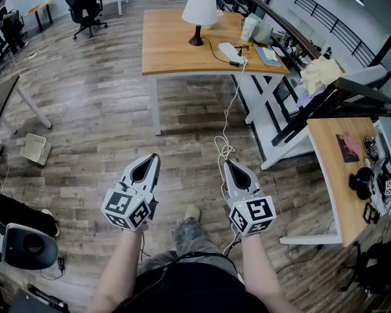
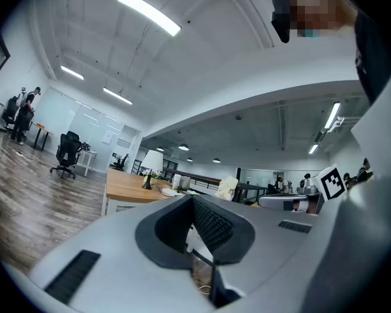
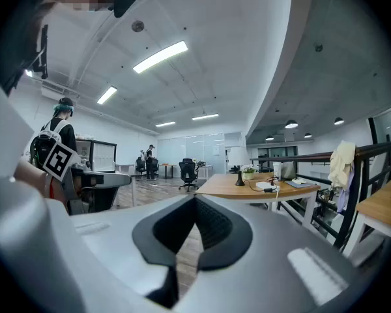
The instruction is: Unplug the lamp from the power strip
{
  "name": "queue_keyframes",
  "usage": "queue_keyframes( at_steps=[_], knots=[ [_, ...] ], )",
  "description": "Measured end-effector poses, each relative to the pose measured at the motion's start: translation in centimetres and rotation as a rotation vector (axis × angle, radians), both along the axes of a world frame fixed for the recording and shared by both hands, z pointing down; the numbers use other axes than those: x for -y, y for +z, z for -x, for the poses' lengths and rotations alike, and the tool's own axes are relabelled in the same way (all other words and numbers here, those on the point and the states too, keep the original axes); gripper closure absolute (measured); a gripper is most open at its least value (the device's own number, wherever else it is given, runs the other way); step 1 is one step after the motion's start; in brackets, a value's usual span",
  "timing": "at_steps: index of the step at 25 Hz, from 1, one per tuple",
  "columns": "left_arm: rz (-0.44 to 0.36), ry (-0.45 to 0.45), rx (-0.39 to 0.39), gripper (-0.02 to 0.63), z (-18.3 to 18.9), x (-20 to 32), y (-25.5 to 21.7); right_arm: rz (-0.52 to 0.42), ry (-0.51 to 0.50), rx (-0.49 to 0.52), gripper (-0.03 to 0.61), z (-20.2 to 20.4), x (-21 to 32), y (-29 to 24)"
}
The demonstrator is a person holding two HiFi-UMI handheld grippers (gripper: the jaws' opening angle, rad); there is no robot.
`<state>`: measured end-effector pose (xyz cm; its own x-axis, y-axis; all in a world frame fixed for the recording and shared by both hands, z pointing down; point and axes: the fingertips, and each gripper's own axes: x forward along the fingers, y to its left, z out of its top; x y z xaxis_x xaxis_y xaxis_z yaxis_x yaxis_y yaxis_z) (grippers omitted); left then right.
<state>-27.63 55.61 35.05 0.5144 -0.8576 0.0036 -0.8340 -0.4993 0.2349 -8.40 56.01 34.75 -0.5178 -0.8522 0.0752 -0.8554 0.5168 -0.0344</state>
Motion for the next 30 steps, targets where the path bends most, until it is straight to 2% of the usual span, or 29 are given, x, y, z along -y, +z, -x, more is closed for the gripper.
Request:
queue_keyframes(
  at_steps=[9, 25, 30],
  knots=[
    [0.024, -0.022, 0.011, 0.617, -1.3, 6.7, 0.7, 0.003, -0.013, 0.007, 0.572, -1.9, 6.5, 0.3],
    [-0.018, 0.014, 0.032, 0.617, -8.8, 22.0, 0.1, -0.015, 0.026, 0.026, 0.571, -9.6, 20.3, 0.3],
    [-0.007, 0.02, 0.038, 0.617, -9.7, 25.1, 0.7, 0.011, 0.028, 0.044, 0.571, -10.2, 23.4, 1.6]
  ],
)
